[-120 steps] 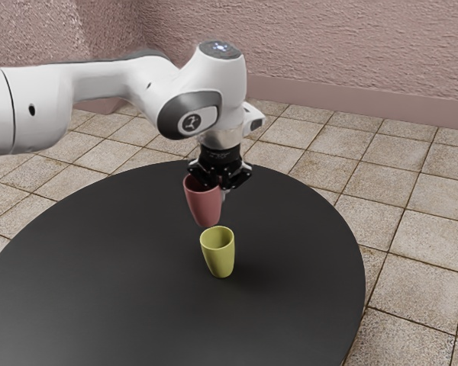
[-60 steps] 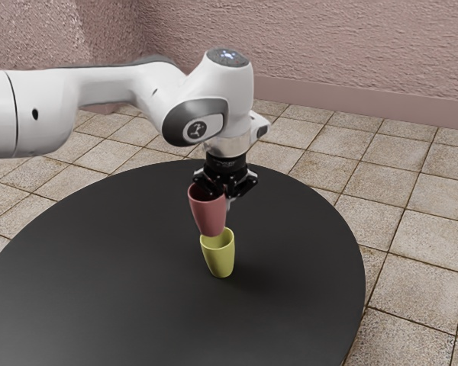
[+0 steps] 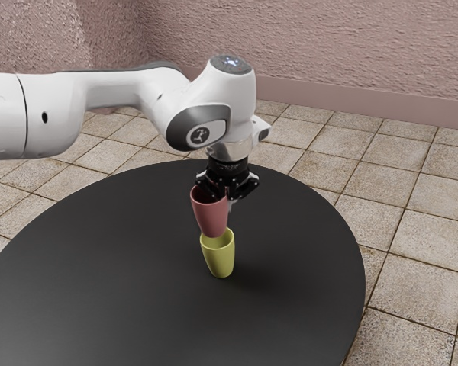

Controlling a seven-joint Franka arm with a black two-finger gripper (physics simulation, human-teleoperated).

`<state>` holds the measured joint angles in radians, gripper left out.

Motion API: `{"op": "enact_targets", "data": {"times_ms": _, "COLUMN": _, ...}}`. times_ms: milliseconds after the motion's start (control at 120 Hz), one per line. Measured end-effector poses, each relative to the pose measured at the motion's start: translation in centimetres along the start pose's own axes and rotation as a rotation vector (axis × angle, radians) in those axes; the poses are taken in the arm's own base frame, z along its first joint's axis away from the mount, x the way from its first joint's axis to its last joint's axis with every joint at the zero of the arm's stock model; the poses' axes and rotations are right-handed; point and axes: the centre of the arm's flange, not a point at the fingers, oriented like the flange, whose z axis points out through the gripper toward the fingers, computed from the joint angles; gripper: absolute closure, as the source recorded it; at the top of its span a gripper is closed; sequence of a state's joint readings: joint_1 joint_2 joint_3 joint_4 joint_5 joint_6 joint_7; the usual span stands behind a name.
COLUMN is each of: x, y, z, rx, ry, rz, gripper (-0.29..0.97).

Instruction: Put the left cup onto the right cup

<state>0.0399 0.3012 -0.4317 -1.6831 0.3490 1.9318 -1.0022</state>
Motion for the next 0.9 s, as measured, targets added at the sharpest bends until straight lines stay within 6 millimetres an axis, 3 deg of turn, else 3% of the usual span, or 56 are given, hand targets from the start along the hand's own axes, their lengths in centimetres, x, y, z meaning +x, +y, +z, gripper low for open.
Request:
{"op": "enact_targets", "data": {"times_ms": 267, "x": 1.0, "y": -0.8, "z": 0.5, "rx": 0.003, "ry": 0.006, "rz": -0.022, "gripper": 0.78}}
{"op": "enact_targets", "data": {"times_ms": 900, "x": 1.3, "y": 0.0, "z": 2.7, "rx": -0.011, "ry": -0.01, "rz": -0.017, "gripper": 0.78}}
